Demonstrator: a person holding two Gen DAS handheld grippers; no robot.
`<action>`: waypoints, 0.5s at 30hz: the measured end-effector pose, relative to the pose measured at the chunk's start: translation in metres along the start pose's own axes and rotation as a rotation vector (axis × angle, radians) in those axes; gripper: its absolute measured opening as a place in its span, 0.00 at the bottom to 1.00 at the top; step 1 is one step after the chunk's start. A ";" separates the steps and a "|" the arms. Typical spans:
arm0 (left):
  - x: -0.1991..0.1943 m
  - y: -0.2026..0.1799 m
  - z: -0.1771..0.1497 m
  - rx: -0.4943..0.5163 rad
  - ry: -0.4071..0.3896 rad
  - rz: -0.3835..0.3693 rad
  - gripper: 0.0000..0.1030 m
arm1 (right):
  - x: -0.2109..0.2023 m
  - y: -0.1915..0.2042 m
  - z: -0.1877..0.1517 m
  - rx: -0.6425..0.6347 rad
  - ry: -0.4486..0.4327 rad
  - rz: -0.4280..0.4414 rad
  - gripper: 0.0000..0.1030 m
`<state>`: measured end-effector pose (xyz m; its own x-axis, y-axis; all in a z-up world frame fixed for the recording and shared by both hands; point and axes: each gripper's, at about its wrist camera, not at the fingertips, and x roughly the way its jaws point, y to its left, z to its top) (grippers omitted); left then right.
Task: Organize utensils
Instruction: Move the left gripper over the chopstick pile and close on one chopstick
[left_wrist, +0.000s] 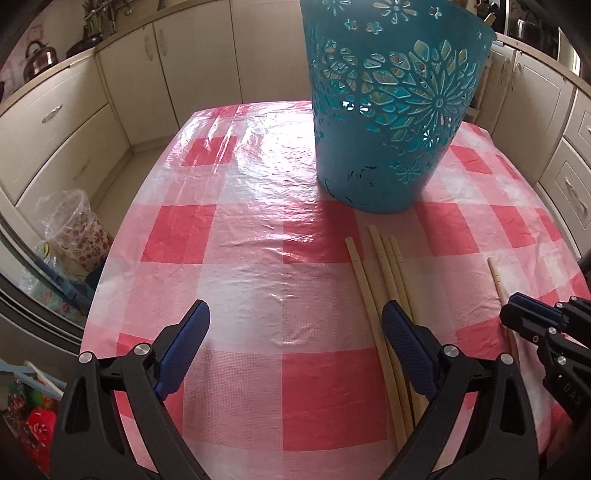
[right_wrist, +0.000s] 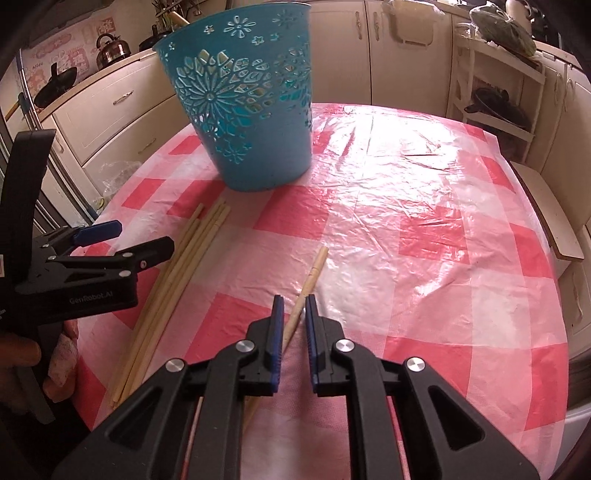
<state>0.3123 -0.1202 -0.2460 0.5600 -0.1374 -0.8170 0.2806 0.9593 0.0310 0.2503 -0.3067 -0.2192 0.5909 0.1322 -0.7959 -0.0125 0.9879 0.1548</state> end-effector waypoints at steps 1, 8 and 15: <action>0.000 0.000 0.000 -0.003 0.006 0.006 0.87 | 0.000 -0.001 0.000 0.009 0.000 0.009 0.12; 0.001 -0.009 0.006 0.049 0.018 0.031 0.87 | -0.001 -0.001 -0.001 0.028 -0.005 0.037 0.18; 0.002 -0.010 0.011 0.021 0.041 -0.016 0.62 | 0.001 -0.001 -0.001 0.036 -0.010 0.034 0.22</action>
<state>0.3191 -0.1328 -0.2416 0.5231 -0.1418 -0.8404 0.3060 0.9516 0.0299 0.2502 -0.3072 -0.2201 0.5989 0.1651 -0.7836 -0.0038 0.9791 0.2034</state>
